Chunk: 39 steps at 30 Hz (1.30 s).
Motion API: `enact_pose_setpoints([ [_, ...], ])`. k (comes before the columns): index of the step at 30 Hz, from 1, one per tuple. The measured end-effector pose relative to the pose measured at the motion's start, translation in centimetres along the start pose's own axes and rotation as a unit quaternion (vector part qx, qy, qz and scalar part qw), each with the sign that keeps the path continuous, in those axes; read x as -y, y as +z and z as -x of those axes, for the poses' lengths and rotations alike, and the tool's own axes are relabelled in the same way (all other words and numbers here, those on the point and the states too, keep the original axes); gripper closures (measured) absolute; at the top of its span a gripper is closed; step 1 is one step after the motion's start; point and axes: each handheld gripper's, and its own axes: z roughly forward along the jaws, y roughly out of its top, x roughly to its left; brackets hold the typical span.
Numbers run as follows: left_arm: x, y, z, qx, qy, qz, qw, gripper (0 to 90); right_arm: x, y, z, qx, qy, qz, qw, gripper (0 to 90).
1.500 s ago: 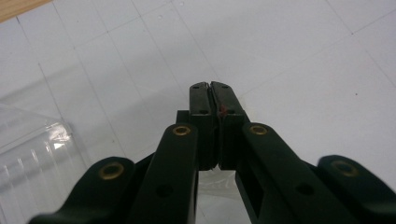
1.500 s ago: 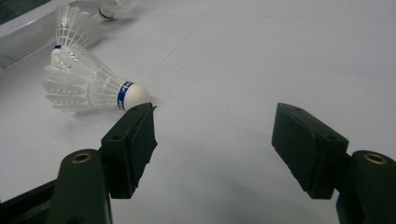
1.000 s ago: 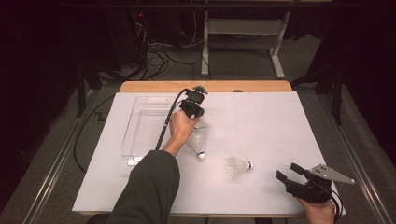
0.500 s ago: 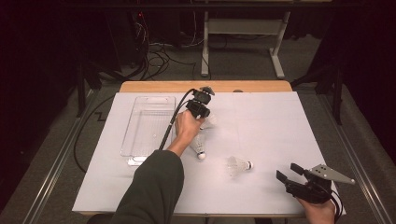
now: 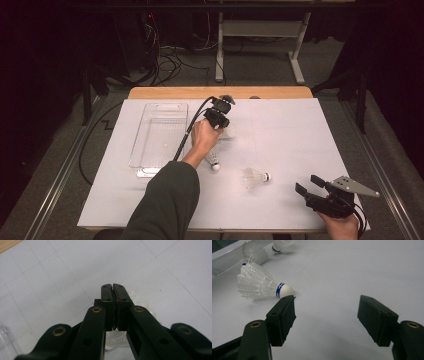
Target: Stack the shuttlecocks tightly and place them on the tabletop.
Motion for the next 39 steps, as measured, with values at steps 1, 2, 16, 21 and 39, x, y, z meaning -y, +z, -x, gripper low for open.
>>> enact_pose_setpoints([
  [1, 0.0, 0.1, 0.1, 0.000, -0.001, 0.001, 1.0000, 87.2, 0.0, 0.0, 0.0, 0.000, 0.000, 0.000, 1.0000, 31.0],
  [2, -0.1, 0.2, 0.2, 0.001, -0.001, 0.000, 1.0000, 87.0, 0.0, 0.0, 0.0, 0.000, 0.000, 0.000, 1.0000, 31.0],
  [16, -0.7, 1.3, 1.3, 0.001, 0.006, -0.015, 0.9999, 83.3, 0.0, 0.0, 0.0, -0.003, 0.000, 0.000, 1.0000, 31.0],
  [21, -0.9, 1.6, 1.5, -0.003, 0.005, -0.021, 0.9998, 83.2, 0.0, 0.0, 0.0, -0.004, -0.001, 0.000, 1.0000, 31.0],
  [39, -1.0, 2.2, 1.2, -0.010, 0.002, -0.040, 0.9991, 83.2, 0.0, 0.1, -0.1, -0.009, -0.002, -0.002, 1.0000, 31.0],
])
